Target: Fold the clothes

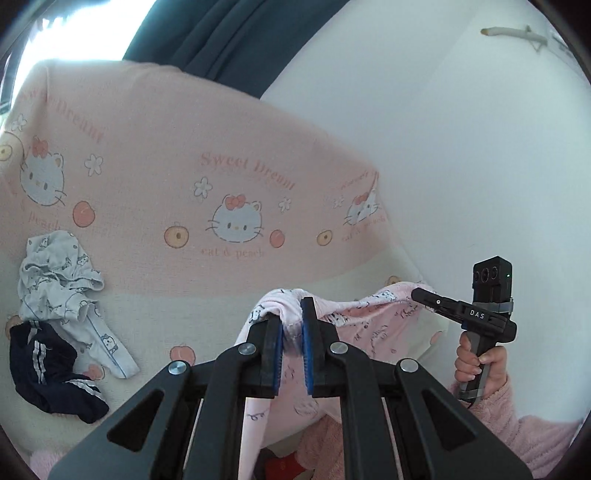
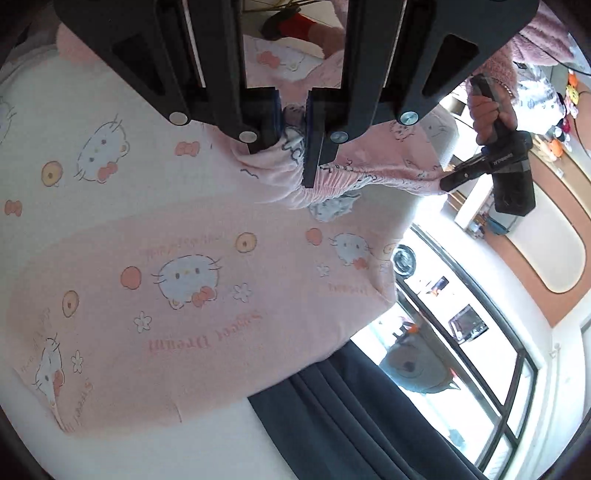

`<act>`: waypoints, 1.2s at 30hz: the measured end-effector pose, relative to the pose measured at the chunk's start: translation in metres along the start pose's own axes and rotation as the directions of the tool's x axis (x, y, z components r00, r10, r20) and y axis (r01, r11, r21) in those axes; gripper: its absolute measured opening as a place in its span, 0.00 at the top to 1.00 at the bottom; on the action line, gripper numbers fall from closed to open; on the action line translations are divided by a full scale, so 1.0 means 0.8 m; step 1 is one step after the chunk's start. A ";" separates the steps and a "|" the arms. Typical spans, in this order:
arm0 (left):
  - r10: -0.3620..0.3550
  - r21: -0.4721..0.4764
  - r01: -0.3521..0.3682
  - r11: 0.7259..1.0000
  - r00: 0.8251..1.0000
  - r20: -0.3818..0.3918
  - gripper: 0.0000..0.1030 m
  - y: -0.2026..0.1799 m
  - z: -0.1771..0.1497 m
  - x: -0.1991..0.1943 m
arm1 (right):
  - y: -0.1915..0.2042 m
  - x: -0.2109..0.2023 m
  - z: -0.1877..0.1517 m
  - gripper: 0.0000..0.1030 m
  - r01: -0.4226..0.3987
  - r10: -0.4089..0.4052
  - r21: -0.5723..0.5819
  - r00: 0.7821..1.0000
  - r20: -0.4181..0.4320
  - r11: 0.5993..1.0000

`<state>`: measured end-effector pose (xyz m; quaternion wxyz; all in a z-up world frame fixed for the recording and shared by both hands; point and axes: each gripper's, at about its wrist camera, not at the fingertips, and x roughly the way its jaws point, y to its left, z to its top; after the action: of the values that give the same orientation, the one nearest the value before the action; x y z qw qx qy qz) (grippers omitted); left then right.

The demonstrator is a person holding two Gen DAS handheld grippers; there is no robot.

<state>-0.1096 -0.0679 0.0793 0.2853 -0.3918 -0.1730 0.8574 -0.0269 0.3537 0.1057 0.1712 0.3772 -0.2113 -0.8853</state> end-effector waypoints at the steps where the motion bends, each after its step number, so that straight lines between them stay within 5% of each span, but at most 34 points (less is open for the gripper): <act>1: 0.016 0.001 -0.016 1.000 1.000 -0.001 0.91 -0.003 0.017 0.009 | -0.005 0.015 0.015 0.93 0.021 -0.021 0.008 0.999 -0.026 1.000; 4: 0.014 0.063 -0.019 0.998 0.997 0.071 0.91 -0.032 0.067 0.000 | 0.003 0.015 0.067 0.93 0.038 -0.037 -0.026 0.999 0.004 0.999; 7: -0.033 0.135 0.008 0.991 0.982 0.186 0.91 -0.071 0.098 -0.049 | 0.037 -0.034 0.116 0.93 0.026 -0.015 -0.088 0.993 0.120 0.996; 10: -0.044 0.161 0.008 0.987 0.974 0.224 0.91 -0.080 0.095 -0.076 | 0.060 -0.081 0.134 0.93 0.004 0.021 -0.119 0.979 0.205 0.993; 13: -0.026 0.147 0.002 0.989 0.986 0.167 0.91 -0.059 0.059 -0.060 | 0.055 -0.084 0.110 0.92 -0.017 0.038 -0.102 0.979 0.203 0.995; 18: 0.062 0.020 -0.060 0.998 0.995 -0.077 0.91 0.022 -0.054 0.049 | 0.004 -0.008 0.002 0.92 0.014 -0.015 0.015 0.998 0.068 1.000; 21: 0.099 -0.082 -0.123 0.989 0.963 -0.251 0.91 0.085 -0.135 0.131 | -0.052 0.079 -0.082 0.92 0.123 -0.113 0.116 0.990 -0.087 0.986; 25: 0.212 -0.089 -0.287 0.954 0.852 -0.479 0.91 0.144 -0.235 0.223 | -0.131 0.201 -0.190 0.92 0.252 -0.168 0.233 0.930 -0.328 0.939; 27: 0.250 -0.051 -0.325 0.944 0.810 -0.531 0.91 0.151 -0.265 0.240 | -0.147 0.226 -0.222 0.92 0.282 -0.170 0.254 0.906 -0.388 0.925; 30: 0.231 -0.054 -0.308 0.950 0.808 -0.542 0.91 0.148 -0.282 0.236 | -0.160 0.252 -0.261 0.92 0.322 -0.182 0.248 0.871 -0.457 0.914; 36: 0.217 -0.054 -0.291 0.955 0.813 -0.541 0.91 0.140 -0.294 0.208 | -0.143 0.228 -0.286 0.92 0.324 -0.194 0.212 0.860 -0.471 0.922</act>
<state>-0.0566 -0.0339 -0.2235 0.1776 -0.6505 -0.0910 0.7328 0.0058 0.3109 -0.2038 0.0369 0.6136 -0.2383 -0.7519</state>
